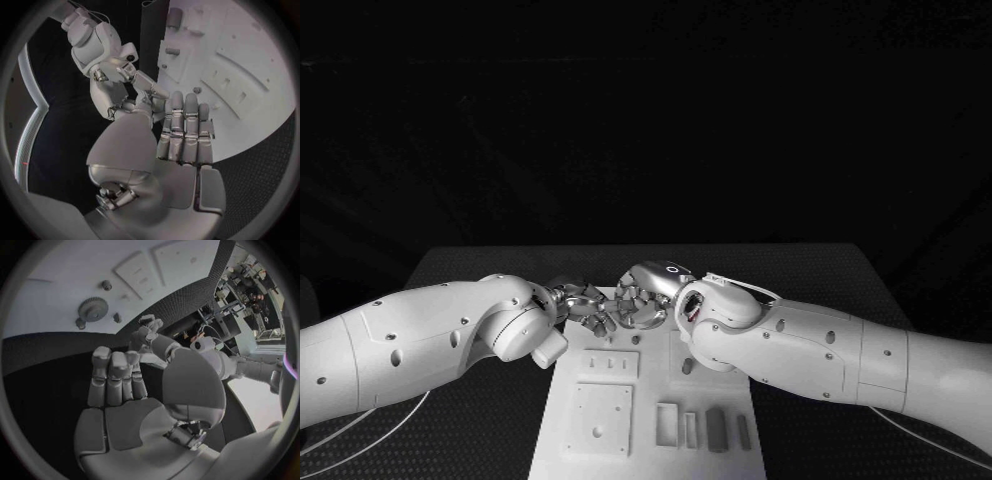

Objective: Assemble the parts on the task board

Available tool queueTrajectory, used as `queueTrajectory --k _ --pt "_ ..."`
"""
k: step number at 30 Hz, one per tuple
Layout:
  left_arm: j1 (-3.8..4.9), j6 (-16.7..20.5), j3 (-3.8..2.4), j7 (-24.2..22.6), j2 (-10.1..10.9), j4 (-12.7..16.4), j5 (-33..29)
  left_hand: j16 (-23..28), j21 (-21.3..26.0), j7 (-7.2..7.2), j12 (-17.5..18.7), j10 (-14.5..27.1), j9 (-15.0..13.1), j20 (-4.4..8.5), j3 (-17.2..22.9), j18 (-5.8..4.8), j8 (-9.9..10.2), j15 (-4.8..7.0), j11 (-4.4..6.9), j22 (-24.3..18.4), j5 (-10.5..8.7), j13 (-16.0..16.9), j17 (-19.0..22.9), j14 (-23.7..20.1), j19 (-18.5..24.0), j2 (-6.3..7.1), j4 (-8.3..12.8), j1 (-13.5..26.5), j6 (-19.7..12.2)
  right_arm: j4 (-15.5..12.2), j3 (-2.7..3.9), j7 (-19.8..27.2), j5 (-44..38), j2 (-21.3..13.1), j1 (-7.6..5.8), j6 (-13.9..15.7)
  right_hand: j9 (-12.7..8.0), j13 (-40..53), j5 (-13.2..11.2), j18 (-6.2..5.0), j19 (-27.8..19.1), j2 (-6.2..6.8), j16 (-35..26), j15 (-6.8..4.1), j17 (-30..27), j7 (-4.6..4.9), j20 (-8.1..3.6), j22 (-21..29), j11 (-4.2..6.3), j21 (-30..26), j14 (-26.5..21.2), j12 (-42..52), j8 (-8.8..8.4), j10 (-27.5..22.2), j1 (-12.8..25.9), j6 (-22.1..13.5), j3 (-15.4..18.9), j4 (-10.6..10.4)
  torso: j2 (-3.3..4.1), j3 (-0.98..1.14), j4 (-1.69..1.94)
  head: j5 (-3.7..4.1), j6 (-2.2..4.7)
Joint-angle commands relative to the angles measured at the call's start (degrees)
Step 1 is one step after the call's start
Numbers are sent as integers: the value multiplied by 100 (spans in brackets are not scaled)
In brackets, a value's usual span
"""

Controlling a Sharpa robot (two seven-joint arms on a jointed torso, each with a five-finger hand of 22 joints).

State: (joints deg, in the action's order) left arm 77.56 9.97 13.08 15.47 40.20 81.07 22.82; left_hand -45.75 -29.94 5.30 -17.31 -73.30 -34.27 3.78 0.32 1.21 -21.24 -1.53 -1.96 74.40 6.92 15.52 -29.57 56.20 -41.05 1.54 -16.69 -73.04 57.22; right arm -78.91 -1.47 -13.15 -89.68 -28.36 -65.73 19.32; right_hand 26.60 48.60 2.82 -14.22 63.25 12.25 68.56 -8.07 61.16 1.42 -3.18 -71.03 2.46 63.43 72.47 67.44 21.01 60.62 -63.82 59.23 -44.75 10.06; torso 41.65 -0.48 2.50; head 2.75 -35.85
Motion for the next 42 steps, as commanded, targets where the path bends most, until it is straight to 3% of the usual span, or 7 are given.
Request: queueTrajectory --k 1,17,20,27,29,30,42 --pt "10 -87 -9 -31 -27 24 20 -25 -35 -4 -31 41 -15 63 -18 -92 39 27 -8 -8 68 12 13 9 20 -15 3 -95 39 -13 -2 20 -65 20 8 -109 281 -8 29 -78 38 -42 24 -13 -6 240 13 9 -8 38 37 -28 150 52 -4 382 -41 -3 2 1 -1 -2 -9" --pt "10 -90 -9 -45 -36 13 2 -48 -42 -12 -100 68 -87 61 -87 -105 140 23 -1 -31 428 30 50 -7 38 -159 9 -382 99 -13 -2 12 -141 31 14 -157 283 -9 35 -78 41 -40 22 -12 -8 240 13 11 -8 39 42 -30 149 59 -1 386 -51 5 -2 -6 2 -9 -26" --pt "10 -89 -9 -40 -30 9 -38 -53 -42 -10 -116 80 -111 55 -118 -111 180 17 -3 -39 579 31 64 -16 50 -214 10 -502 112 -1 -3 8 -142 35 15 -166 284 -9 36 -78 41 -40 22 -12 -8 240 14 11 -8 39 43 -31 148 60 0 387 -53 6 -1 -6 -1 -7 -29" --pt "10 -106 -9 -44 -32 17 -177 -63 -38 3 -139 127 -180 37 -212 -119 304 0 -15 -65 1400 23 102 -55 94 -354 22 -924 122 46 -4 4 -164 57 37 -189 284 -10 39 -78 42 -40 21 -11 -9 240 14 12 -8 39 45 -32 148 62 0 388 -57 9 -2 -7 -2 -14 -26" --pt "10 -110 -9 -42 -29 24 -222 -63 -36 3 -139 135 -190 35 -188 -117 325 -3 -17 -71 1485 19 109 -62 99 -360 24 -1005 123 55 -4 7 -164 59 45 -190 285 -10 39 -78 42 -41 21 -11 -9 240 14 13 -8 39 45 -32 148 63 1 388 -58 9 -1 -7 4 -11 -29" --pt "9 -115 -9 -43 -29 24 -236 -58 -29 9 -137 140 -196 19 13 -121 349 -5 -25 -88 1327 14 119 -68 91 -288 -20 -1106 125 55 -5 6 -164 54 50 -191 285 -10 39 -78 42 -41 21 -11 -9 240 14 13 -8 39 45 -32 148 63 1 388 -59 10 0 -8 6 -9 -30" --pt "9 -186 -9 -56 -13 28 -317 -56 -32 27 -129 188 -257 -9 511 -121 457 -41 -44 -92 1981 -7 150 -114 155 -150 42 -1142 111 84 -6 11 -157 53 74 -216 286 -10 39 -78 43 -43 20 -10 -10 240 15 14 -8 40 48 -33 147 66 4 390 -63 12 1 -3 -3 -18 -35"
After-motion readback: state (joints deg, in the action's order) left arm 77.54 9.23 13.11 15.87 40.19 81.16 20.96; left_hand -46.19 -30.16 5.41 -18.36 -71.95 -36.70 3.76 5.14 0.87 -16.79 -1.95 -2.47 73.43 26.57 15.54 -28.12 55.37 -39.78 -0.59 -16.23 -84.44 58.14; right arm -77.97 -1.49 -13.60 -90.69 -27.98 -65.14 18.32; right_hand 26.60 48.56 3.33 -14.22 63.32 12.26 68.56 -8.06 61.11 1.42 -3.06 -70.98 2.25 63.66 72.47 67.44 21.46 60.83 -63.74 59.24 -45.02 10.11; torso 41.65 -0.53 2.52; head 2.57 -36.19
